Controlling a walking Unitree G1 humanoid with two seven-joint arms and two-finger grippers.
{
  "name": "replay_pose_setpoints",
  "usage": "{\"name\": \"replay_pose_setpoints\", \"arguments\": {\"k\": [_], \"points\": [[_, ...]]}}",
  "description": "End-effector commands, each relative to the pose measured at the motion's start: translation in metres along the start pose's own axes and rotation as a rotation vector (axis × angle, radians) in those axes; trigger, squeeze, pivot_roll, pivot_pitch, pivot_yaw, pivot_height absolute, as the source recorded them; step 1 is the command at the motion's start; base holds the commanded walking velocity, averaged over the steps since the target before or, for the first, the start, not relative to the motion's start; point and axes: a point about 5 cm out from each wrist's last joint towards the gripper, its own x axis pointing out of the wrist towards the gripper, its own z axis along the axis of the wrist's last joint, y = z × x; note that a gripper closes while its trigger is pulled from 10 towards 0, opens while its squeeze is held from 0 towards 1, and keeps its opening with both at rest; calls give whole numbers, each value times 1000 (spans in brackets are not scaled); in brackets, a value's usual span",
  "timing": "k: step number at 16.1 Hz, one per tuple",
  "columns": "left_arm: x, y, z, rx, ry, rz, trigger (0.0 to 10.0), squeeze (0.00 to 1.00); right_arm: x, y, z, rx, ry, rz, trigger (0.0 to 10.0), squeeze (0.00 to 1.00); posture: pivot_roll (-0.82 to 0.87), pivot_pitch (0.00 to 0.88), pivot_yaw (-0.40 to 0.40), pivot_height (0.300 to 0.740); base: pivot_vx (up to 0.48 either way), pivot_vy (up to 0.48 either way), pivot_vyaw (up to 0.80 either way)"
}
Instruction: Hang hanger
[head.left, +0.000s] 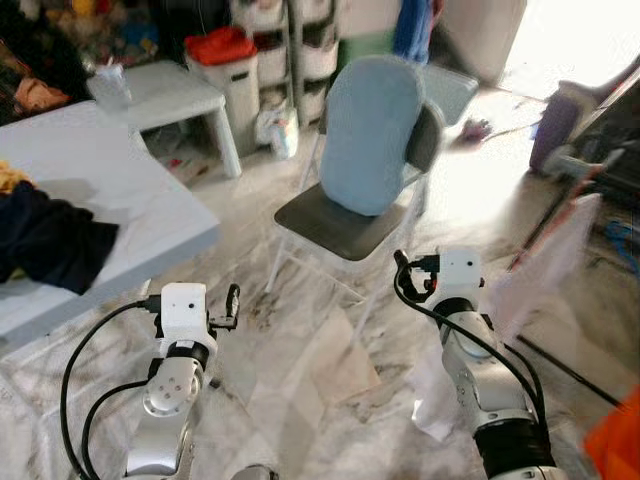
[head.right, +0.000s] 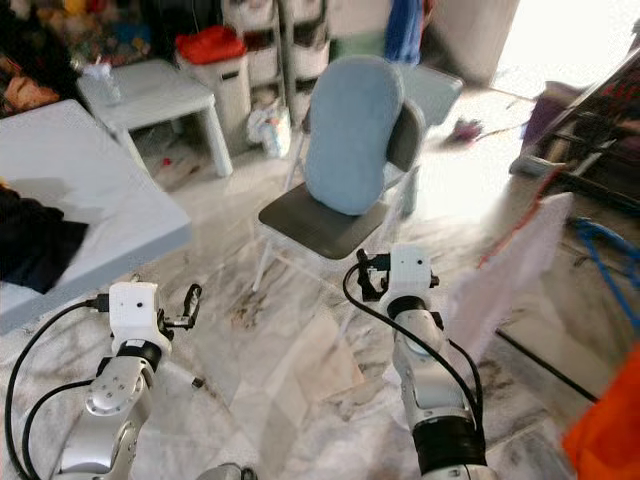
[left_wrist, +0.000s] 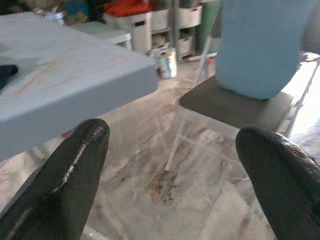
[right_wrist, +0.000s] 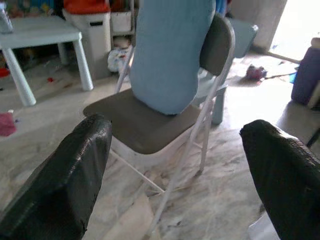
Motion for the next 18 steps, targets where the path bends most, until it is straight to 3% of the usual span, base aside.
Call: {"name": "replay_pose_setpoints", "arguments": {"k": [1, 11, 18], "points": [[2, 0, 2, 5, 1, 3, 10000, 0, 1, -2, 2, 3, -9, 6, 10000, 0, -43, 0, 19, 740, -304, 0, 0], [7, 5, 4, 32, -5, 11, 10000, 0, 5, 2, 7, 41, -20, 48, 10000, 0, -37, 0, 13, 740, -308, 0, 0], [8, 12, 10, 7, -28, 31, 10000, 0, 8, 8, 11, 43, -42, 89, 10000, 0, -25, 0, 8, 740, 0, 0, 0]]}}
